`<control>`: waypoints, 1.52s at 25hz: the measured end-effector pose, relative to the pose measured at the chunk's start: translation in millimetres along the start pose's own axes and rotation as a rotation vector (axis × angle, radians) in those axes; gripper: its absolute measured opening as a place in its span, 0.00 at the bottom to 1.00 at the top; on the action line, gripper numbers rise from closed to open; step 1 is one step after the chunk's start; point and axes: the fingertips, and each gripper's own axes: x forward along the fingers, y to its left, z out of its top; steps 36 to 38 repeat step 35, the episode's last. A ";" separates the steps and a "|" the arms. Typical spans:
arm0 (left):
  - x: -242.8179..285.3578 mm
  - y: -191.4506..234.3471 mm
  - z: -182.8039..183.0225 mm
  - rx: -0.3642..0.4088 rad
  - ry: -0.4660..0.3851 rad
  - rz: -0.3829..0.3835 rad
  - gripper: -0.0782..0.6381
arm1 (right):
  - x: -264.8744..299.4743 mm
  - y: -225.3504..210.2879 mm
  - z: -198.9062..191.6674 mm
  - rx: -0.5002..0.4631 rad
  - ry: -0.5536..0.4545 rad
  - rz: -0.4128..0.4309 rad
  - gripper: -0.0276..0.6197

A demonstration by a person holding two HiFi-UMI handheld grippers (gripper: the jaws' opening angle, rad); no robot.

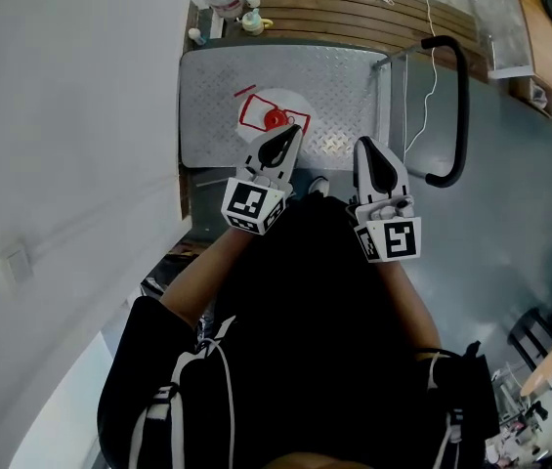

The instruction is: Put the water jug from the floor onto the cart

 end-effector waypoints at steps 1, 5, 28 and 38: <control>-1.6 -0.6 6.9 0.022 -0.024 0.016 0.13 | 1.1 0.7 1.2 -0.002 -0.005 0.006 0.07; -8.9 -2.3 26.6 0.109 -0.088 0.059 0.13 | 4.8 5.9 8.0 -0.013 -0.025 0.026 0.07; -18.4 -2.6 43.7 0.160 -0.132 0.103 0.13 | 9.0 11.6 11.3 -0.067 -0.024 0.038 0.07; -16.5 -8.5 42.0 0.176 -0.133 0.089 0.13 | 6.6 9.9 10.2 -0.075 -0.025 0.033 0.07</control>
